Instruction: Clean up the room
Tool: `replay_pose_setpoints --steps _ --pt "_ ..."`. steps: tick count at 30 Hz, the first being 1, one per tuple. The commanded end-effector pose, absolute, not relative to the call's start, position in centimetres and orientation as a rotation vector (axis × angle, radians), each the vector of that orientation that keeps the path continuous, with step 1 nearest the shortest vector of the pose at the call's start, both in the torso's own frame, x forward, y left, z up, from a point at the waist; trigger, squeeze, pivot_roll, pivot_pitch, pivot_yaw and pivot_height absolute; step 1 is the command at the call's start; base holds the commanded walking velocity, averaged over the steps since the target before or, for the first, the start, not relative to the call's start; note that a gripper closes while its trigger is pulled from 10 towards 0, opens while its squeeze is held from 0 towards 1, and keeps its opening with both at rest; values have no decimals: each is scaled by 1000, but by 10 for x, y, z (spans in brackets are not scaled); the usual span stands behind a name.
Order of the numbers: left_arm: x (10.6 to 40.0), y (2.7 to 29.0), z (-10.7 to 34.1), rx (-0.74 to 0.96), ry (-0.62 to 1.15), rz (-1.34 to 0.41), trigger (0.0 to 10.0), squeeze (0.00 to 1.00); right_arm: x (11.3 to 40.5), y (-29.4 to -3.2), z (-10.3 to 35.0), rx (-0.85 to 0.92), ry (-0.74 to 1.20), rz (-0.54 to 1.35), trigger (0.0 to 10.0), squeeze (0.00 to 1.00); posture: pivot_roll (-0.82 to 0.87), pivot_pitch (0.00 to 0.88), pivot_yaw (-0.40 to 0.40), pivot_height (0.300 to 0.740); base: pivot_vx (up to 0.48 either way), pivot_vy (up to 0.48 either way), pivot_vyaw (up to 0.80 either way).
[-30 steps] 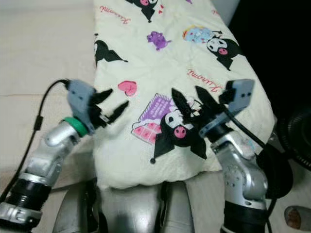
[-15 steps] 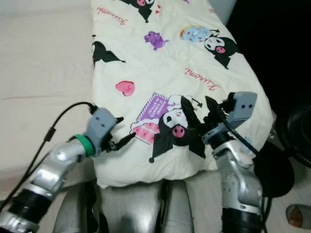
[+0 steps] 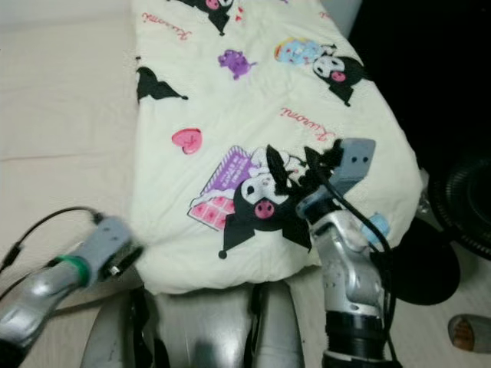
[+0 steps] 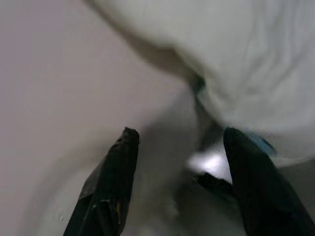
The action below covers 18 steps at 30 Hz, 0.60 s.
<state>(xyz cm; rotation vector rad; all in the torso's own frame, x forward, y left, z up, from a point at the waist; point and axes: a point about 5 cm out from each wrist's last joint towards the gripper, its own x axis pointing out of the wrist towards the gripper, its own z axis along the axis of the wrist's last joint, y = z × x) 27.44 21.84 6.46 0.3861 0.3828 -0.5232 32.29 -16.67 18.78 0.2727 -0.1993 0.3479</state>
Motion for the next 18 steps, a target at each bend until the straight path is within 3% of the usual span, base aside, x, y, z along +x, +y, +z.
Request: replay_pose_setpoints --steps 1,4,6,7,8,9,10,13,16,18 --pt "272 215 71 334 361 -562 10000 0 323 -164 185 269 -194 354 10000 0 11 177 64 565 0 0 0" --pt "276 211 81 263 309 -553 10000 0 323 -163 185 264 -199 351 10000 0 10 174 61 565 0 0 0" --pt "295 198 123 99 98 -506 10000 0 324 -164 190 249 -222 339 10000 0 2 161 53 565 0 0 0" --pt "295 198 123 99 98 -506 10000 0 324 -164 190 249 -222 339 10000 0 2 161 53 565 0 0 0" --pt "307 194 158 42 -52 -463 10000 0 323 -164 195 216 -245 331 10000 0 1 158 52 565 0 0 0" --pt "307 194 158 42 -52 -463 10000 0 323 -164 195 216 -245 331 10000 0 1 158 52 565 0 0 0" --pt "315 192 185 18 -164 -429 10000 0 322 -164 199 189 -266 325 10000 0 1 158 52 565 0 0 0" --pt "321 182 219 40 -280 -414 10000 0 320 -161 205 173 -305 312 10000 0 -5 143 44 565 0 0 0" --pt "322 174 223 70 -304 -408 10000 0 319 -160 207 164 -324 306 10000 0 -10 135 43 565 0 0 0" --pt "328 164 209 200 -321 -271 10000 0 317 -157 206 108 -347 299 10000 0 -26 102 38 565 0 0 0"
